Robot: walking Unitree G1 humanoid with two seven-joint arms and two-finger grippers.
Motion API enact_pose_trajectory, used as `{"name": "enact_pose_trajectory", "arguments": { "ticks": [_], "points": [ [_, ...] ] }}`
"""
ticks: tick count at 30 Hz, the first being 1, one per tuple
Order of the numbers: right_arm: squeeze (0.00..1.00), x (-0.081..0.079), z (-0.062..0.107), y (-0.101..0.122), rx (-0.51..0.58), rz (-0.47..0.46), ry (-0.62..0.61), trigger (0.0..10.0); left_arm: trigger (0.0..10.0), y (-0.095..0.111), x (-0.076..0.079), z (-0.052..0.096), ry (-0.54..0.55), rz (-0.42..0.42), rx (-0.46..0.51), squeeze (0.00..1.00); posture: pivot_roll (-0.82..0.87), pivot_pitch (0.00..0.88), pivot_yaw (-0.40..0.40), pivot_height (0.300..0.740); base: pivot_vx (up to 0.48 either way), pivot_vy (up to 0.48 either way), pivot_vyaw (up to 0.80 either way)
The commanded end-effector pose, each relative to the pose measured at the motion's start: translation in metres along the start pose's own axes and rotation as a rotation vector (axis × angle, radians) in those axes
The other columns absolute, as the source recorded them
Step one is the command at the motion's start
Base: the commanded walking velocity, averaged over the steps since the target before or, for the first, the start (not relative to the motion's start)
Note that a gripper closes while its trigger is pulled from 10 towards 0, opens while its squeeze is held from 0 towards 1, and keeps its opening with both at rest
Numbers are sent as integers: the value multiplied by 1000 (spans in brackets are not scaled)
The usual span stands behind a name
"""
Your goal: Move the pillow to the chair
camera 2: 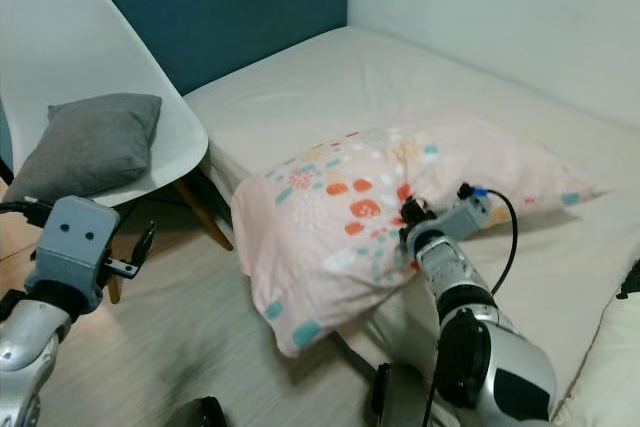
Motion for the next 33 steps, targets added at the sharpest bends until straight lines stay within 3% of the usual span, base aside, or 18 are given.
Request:
{"name": "enact_pose_trajectory", "arguments": {
  "ticks": [1, 2, 7, 8, 13, 18, 19, 23, 27, 33],
  "points": [
    [0, -32, -7, 19, 52, 15, 175, 0, 10000, -3, 3, -5, 30, 52, -16, 0, 91, 22, -24, 350, 0, 0, 0],
    [0, -32, -7, 19, 52, 15, 175, 0, 10000, -3, 3, -5, 30, 52, -16, 0, 91, 22, -24, 350, 0, 0, 0],
    [0, -84, -9, 47, 92, 44, 442, 0, 10000, 2, 14, -19, 86, 201, -4, 0, 54, 0, -38, 375, 0, 0, 0],
    [0, -84, -9, 47, 92, 44, 442, 0, 10000, 2, 14, -19, 86, 201, -4, 0, 54, 0, -38, 375, 0, 0, 0],
    [0, -113, -4, 43, 49, 81, 612, 0, 10000, 2, 24, -26, 113, 304, -13, 0, 43, 0, -54, 395, 0, 0, 0],
    [0, -118, 0, 32, 19, 127, 646, 0, 10000, 4, 31, -30, 120, 342, -16, 0, 30, 0, -57, 405, 0, 0, 0],
    [0, -114, 0, 20, -12, 150, 635, 0, 10000, 5, 35, -35, 125, 354, -24, 0, 30, 0, -64, 415, -480, 0, 0],
    [0, -107, -1, 8, -43, 159, 610, 0, 10000, 7, 37, -43, 127, 345, -23, 0, 31, 0, -68, 430, -480, 0, 0],
    [0, -122, -1, 8, -43, 167, 651, 0, 10000, 14, 40, -47, 119, 333, 28, 0, 39, 0, -73, 450, 0, 0, 0],
    [0, -142, 0, 15, 3, 151, 698, 0, 10000, 14, 44, -48, 118, 334, 28, 0, 40, 0, -73, 475, 0, 0, 0]
  ]
}}
Point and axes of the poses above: a point about 5 cm out from each wrist's last joint towards the gripper, its own z axis pointing back from the gripper into the wrist, its own y axis along the axis of the wrist's last joint, x = y × z, the point moved 1 cm from there along -z, pointing out of the wrist towards the gripper, and after that the axes turned 3 degrees about -z, right-handed, at the moved point
